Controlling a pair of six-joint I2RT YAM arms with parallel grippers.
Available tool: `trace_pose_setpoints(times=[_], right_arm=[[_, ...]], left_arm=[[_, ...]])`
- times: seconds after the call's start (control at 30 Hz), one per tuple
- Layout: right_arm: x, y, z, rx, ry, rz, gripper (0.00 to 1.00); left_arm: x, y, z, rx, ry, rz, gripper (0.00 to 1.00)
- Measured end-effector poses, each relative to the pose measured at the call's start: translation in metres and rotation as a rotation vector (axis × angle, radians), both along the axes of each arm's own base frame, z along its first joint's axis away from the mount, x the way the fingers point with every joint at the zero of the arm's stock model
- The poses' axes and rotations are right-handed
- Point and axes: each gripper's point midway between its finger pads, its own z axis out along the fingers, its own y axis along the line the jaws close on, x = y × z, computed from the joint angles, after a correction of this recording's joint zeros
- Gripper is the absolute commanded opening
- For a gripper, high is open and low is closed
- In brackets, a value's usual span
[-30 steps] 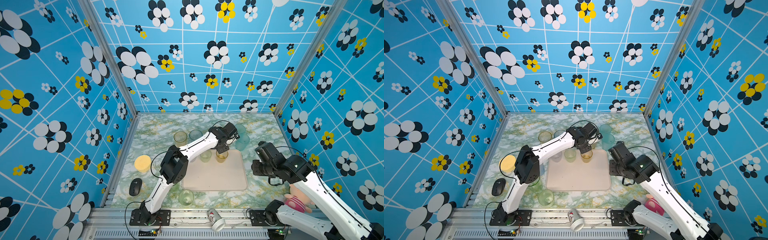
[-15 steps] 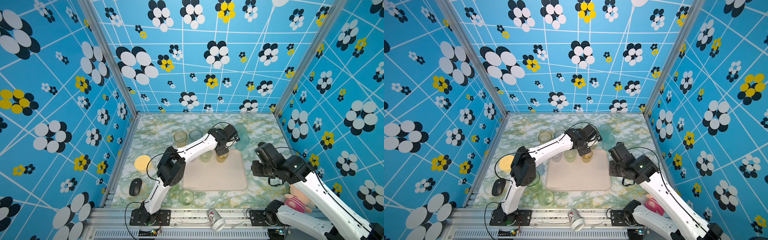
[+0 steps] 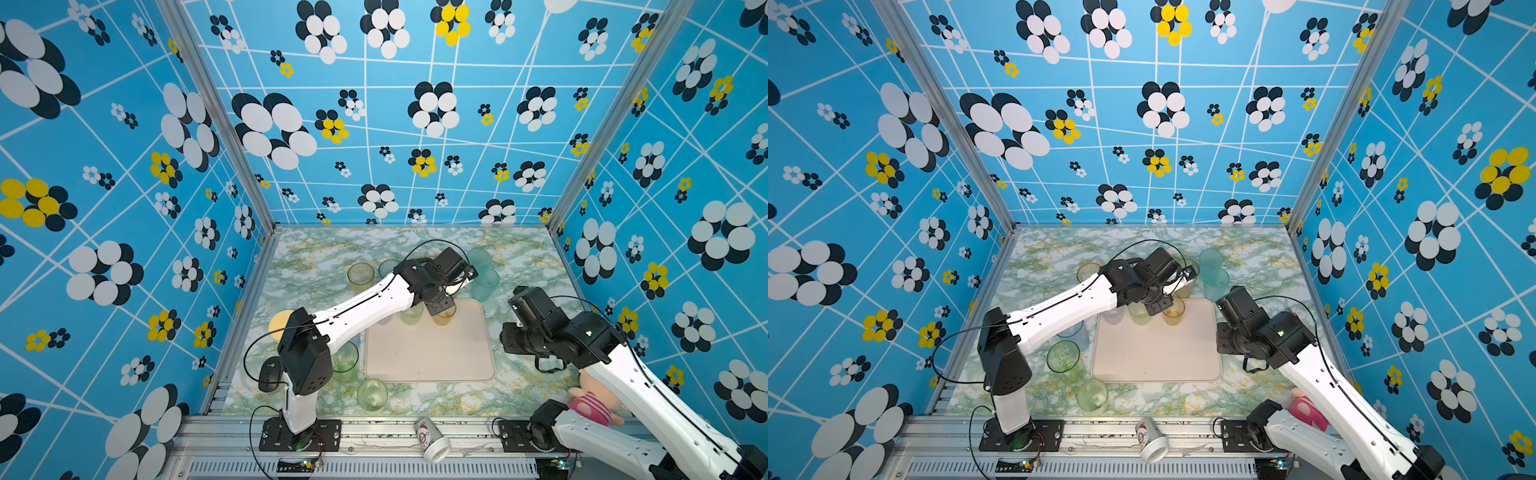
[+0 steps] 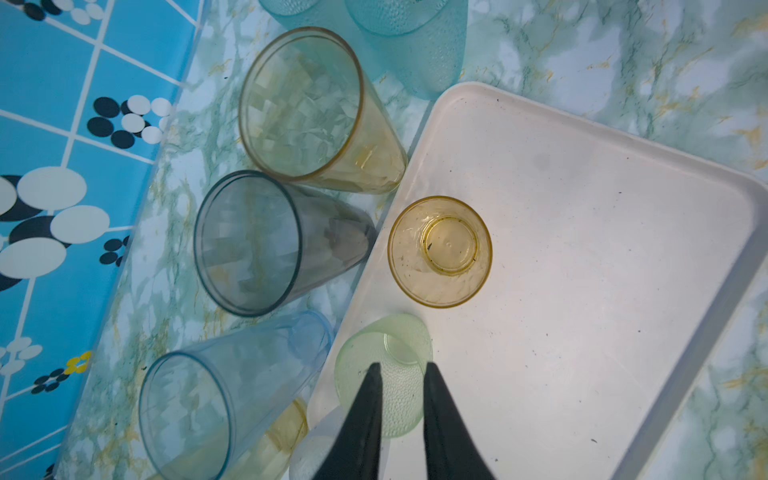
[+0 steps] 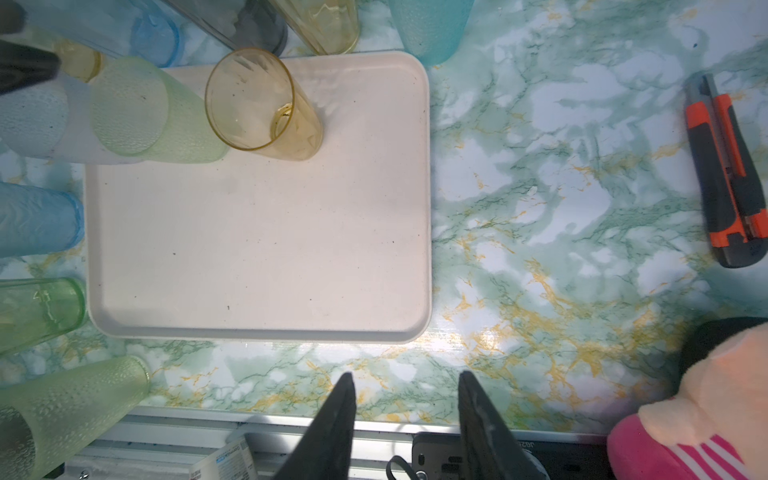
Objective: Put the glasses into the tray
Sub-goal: 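Raise the left gripper back while the right gripper reaches toward the green textured cup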
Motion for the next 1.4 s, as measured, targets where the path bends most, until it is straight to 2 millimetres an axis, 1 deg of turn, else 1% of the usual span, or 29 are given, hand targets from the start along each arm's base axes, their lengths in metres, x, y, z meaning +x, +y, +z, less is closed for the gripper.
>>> trace_pose_setpoints(times=[0.07,0.1,0.17,0.23,0.3,0.37,0.4,0.5,0.63,0.73,0.8,0.9,1.1,1.3,1.4], right_arm=[[-0.001,0.007,-0.002,0.02,0.02,0.015,0.42],[-0.001,0.012,-0.005,0.026,0.033,0.03,0.42],[-0.003,0.023,-0.009,0.026,0.053,0.071,0.42],[-0.007,0.039,-0.015,0.017,0.079,0.132,0.42],[-0.012,0.057,-0.021,0.005,0.1,0.194,0.42],[-0.017,0.074,-0.024,-0.001,0.109,0.25,0.42],[-0.02,0.086,-0.024,0.0,0.108,0.285,0.42],[-0.026,0.119,-0.02,0.016,0.095,0.368,0.42],[-0.036,0.167,-0.012,0.05,0.07,0.474,0.42],[-0.042,0.197,-0.011,0.049,0.076,0.534,0.42],[-0.045,0.213,-0.013,0.045,0.084,0.56,0.42],[-0.05,0.231,-0.013,0.044,0.092,0.588,0.42],[-0.061,0.244,-0.02,0.044,0.114,0.612,0.41],[-0.066,0.263,-0.028,0.031,0.141,0.628,0.41],[-0.068,0.265,-0.03,0.027,0.146,0.629,0.39]], left_arm=[[-0.003,0.011,0.016,-0.041,-0.01,0.036,0.21],[-0.005,0.021,0.031,-0.079,-0.022,0.064,0.22],[-0.005,0.039,0.05,-0.141,-0.035,0.125,0.22],[-0.004,0.062,0.067,-0.199,-0.047,0.195,0.22],[-0.006,0.092,0.083,-0.264,-0.061,0.278,0.23],[-0.011,0.117,0.093,-0.313,-0.065,0.343,0.24],[-0.014,0.129,0.097,-0.342,-0.067,0.375,0.24],[-0.024,0.163,0.11,-0.416,-0.078,0.46,0.26],[-0.034,0.199,0.117,-0.485,-0.09,0.553,0.26],[-0.042,0.219,0.117,-0.515,-0.094,0.605,0.27],[-0.045,0.227,0.115,-0.526,-0.089,0.622,0.27],[-0.047,0.229,0.111,-0.533,-0.074,0.629,0.27],[-0.051,0.229,0.1,-0.535,-0.04,0.631,0.28],[-0.055,0.233,0.104,-0.557,-0.052,0.633,0.29],[-0.059,0.235,0.1,-0.558,-0.049,0.637,0.29]])
